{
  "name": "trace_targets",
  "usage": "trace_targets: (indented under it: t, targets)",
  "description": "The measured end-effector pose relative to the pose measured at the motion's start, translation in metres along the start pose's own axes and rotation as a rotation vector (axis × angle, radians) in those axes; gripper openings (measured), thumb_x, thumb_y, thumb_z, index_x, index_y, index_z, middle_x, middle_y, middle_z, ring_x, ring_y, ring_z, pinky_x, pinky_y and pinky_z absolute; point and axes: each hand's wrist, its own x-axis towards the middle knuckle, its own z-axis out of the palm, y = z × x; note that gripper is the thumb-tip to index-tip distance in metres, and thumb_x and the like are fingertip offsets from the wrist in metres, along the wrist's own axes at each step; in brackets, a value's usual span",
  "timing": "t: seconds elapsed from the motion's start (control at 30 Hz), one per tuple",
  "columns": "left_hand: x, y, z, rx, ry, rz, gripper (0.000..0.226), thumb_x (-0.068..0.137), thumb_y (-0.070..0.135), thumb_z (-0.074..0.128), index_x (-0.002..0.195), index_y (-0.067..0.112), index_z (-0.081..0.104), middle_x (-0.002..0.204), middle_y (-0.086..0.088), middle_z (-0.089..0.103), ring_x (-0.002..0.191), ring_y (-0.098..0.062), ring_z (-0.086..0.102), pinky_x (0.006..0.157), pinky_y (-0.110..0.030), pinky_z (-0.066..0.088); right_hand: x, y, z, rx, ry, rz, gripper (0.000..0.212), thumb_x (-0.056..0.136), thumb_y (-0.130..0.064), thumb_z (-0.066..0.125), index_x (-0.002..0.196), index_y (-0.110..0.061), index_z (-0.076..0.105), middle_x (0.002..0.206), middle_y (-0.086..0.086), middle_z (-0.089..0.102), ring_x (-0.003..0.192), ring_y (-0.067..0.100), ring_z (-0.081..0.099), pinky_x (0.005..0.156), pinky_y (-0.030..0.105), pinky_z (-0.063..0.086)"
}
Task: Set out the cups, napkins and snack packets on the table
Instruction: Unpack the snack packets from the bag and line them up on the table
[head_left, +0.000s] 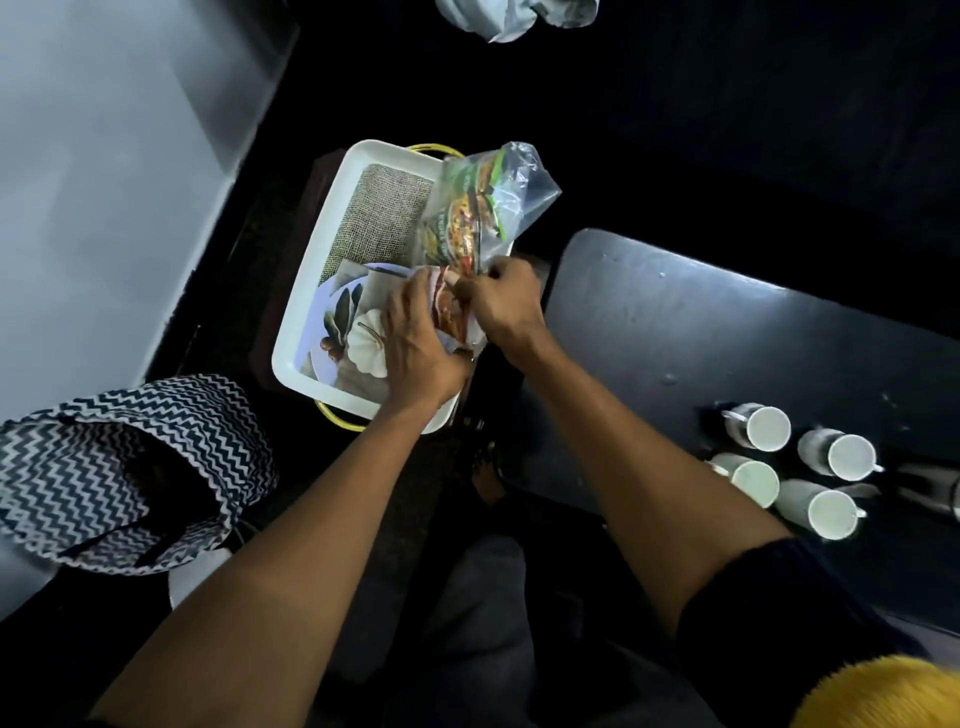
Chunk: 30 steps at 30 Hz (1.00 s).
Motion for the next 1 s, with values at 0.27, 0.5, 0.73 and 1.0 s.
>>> trace_targets:
  t: [0.27,0.5,0.73,1.0]
  targets:
    - [-0.041,0.054,0.019,-0.124,0.253,0.077,0.059,0.073,0.020,0.074,0.128,0.006,0.056,0.120,-0.011,0.061,0.110,-0.027,0.059,0.093,-0.028,0.046,-0.046,0.017,-0.062,0.624,-0.134,0.030,0.031,0.063,-0.014,0.086,0.081,-0.013,0.061,0.080,0.016,0.063,0.077,0.027,0.062,0.077,0.051,0.056]
    - [-0.081,0.111,0.048,-0.118,0.128,0.091,0.065,0.067,0.019,0.066,0.129,0.011,0.052,0.121,-0.007,0.055,0.111,-0.025,0.057,0.090,-0.018,0.040,-0.068,0.049,-0.151,0.761,-0.204,0.189,0.051,0.067,-0.035,0.082,0.103,-0.005,0.061,0.079,0.003,0.070,0.065,0.018,0.064,0.065,0.032,0.051]
    - [-0.122,0.139,0.084,-0.180,-0.125,-0.053,0.072,0.066,0.025,0.089,0.127,0.012,0.053,0.119,-0.007,0.066,0.110,-0.029,0.063,0.090,-0.037,0.051,-0.075,0.096,-0.201,0.746,-0.172,0.412,0.039,0.073,-0.017,0.080,0.108,-0.006,0.069,0.083,0.008,0.070,0.068,0.020,0.060,0.059,0.027,0.050]
    - [-0.153,0.140,0.095,-0.166,-0.444,-0.310,0.123,0.062,0.041,0.091,0.155,0.039,0.010,0.153,-0.001,0.044,0.139,-0.025,0.046,0.111,-0.043,0.042,-0.084,0.137,-0.220,0.693,-0.092,0.492,0.036,0.072,-0.003,0.072,0.107,-0.001,0.071,0.099,0.017,0.078,0.080,0.027,0.070,0.075,0.039,0.058]
